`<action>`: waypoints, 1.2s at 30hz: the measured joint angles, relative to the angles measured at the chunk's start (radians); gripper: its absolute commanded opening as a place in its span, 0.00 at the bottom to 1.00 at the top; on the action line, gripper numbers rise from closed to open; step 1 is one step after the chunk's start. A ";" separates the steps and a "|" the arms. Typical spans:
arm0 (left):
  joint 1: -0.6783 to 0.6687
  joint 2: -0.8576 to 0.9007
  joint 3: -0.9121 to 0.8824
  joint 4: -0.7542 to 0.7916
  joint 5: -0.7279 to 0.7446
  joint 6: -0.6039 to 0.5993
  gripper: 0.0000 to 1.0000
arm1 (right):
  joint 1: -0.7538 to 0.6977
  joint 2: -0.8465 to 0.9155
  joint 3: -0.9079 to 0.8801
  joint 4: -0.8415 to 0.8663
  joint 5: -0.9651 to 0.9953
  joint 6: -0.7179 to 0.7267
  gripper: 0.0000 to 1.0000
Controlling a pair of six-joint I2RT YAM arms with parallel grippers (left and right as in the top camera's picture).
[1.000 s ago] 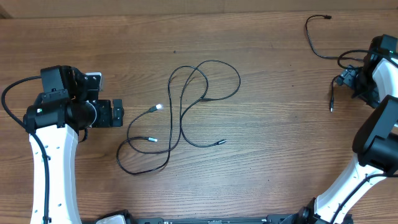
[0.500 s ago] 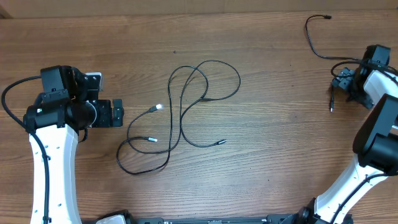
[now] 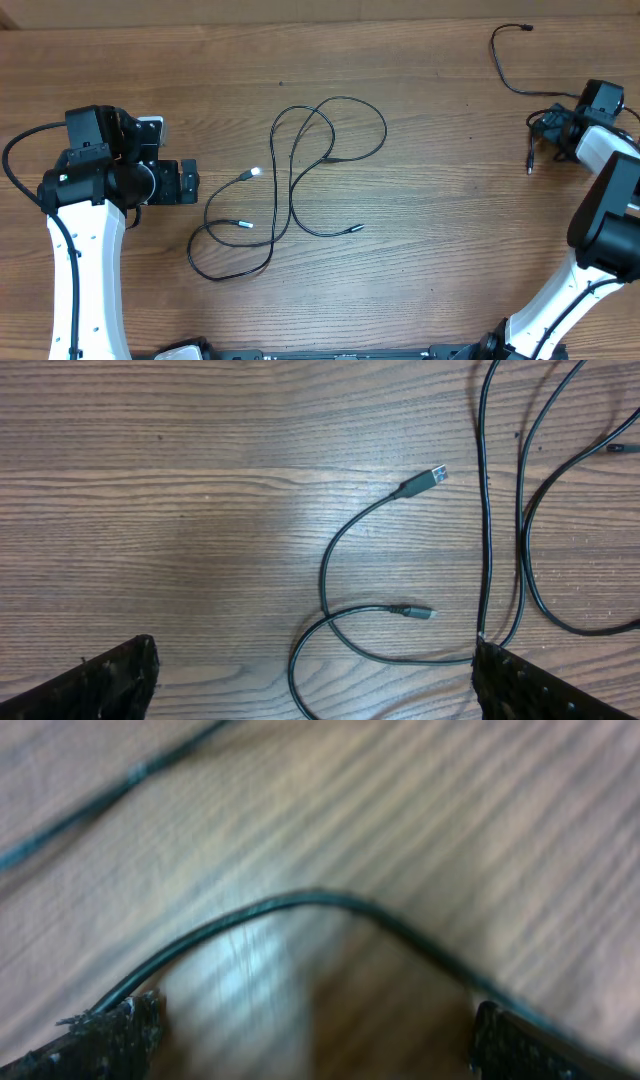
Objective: Untangle cables
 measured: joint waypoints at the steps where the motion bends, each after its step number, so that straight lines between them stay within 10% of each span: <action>1: 0.000 0.000 0.000 0.000 0.000 0.000 1.00 | 0.000 0.009 0.000 0.024 0.004 -0.002 1.00; 21: 0.000 0.000 0.000 0.000 0.000 0.000 1.00 | -0.166 0.152 0.026 0.433 -0.003 -0.051 1.00; 36: 0.000 0.000 0.000 0.000 0.000 0.000 1.00 | -0.240 0.137 0.027 0.438 -0.246 -0.038 1.00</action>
